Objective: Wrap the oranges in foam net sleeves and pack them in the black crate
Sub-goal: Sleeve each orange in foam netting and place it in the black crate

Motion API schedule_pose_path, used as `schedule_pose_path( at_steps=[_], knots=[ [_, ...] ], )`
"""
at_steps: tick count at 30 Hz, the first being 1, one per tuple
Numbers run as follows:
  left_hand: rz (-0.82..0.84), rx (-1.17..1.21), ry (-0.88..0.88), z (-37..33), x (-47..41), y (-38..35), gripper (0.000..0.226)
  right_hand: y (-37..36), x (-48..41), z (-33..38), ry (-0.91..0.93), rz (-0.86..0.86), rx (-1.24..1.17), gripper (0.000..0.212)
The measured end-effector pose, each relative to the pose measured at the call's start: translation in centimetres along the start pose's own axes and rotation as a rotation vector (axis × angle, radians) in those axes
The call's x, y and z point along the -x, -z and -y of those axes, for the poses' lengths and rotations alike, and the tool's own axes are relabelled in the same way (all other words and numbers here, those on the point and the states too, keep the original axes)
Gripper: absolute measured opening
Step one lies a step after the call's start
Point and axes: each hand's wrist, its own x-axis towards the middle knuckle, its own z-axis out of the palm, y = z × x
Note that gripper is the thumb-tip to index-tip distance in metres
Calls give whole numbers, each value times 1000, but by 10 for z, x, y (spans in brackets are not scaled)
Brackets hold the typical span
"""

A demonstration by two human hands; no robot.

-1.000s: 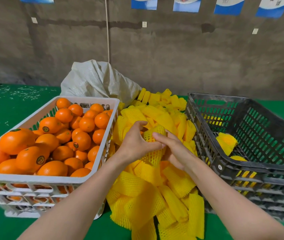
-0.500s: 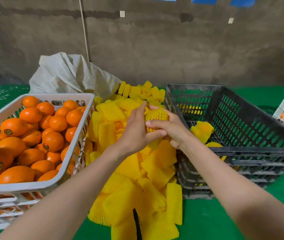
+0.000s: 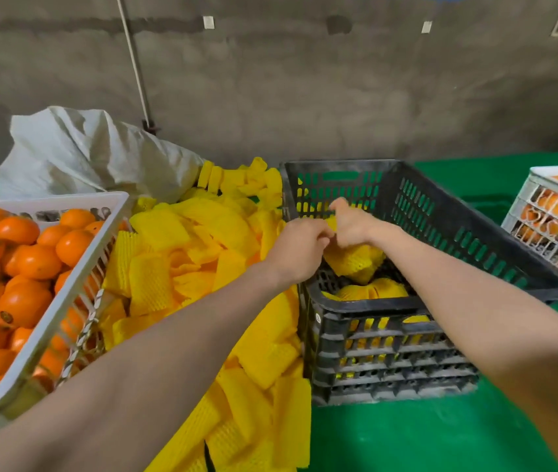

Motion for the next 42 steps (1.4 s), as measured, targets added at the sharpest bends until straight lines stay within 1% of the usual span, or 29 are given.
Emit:
schedule_pose_path(
  at_steps=[2,3,6,7,10,12,13,14,18,21,23,25,26,27,28,31,33,34,36,37,38,39,42],
  knots=[
    [23,-58,8,3,-5,-7,22,-11,-13,4,81,203,256,66],
    [33,-68,15,6,-6,-10,24,-17,-19,4,91,282,332,70],
    [54,-76,19,12,-6,-12,27,-38,-29,4,65,462,518,99],
    [52,-66,19,13,-6,-12,29,-45,-29,2,81,511,565,103],
    [38,-40,27,12,-3,-12,30,-56,-30,1,119,593,604,104],
    [5,-3,10,11,1,-10,28,-57,-30,4,122,572,566,106],
    [-14,34,-2,11,4,-7,26,-55,-30,5,127,528,548,104],
    [-32,91,-6,11,7,-5,24,-53,-30,6,134,449,520,99],
    [-51,376,78,16,23,8,23,-35,-24,9,187,-62,287,60],
    [-27,461,150,22,30,20,22,-21,-15,21,241,-387,3,40],
    [-27,459,179,26,32,30,20,-11,-5,38,337,-518,-150,28],
    [-61,463,208,33,35,42,15,-7,6,62,450,-558,-239,21],
    [-88,457,218,37,37,48,12,-7,11,76,489,-532,-238,20],
    [-114,427,226,42,40,53,9,-7,15,89,508,-471,-214,21],
    [-126,374,234,47,43,58,8,-10,17,101,502,-372,-167,22],
    [-87,229,240,67,63,69,11,-21,19,127,436,-35,158,20],
    [-94,208,259,80,80,78,13,-36,22,137,397,182,419,5],
    [-107,205,275,87,88,84,13,-45,22,140,376,260,525,11],
    [-133,196,293,99,104,99,13,-61,20,142,296,385,674,43],
    [-142,190,300,105,112,108,14,-66,20,142,258,419,727,56],
    [-155,183,309,111,120,117,15,-69,20,141,243,422,759,61],
    [-174,181,320,117,128,126,15,-71,19,139,247,406,769,60],
    [-249,152,362,136,152,154,15,-75,17,138,295,341,739,40]
  ],
)
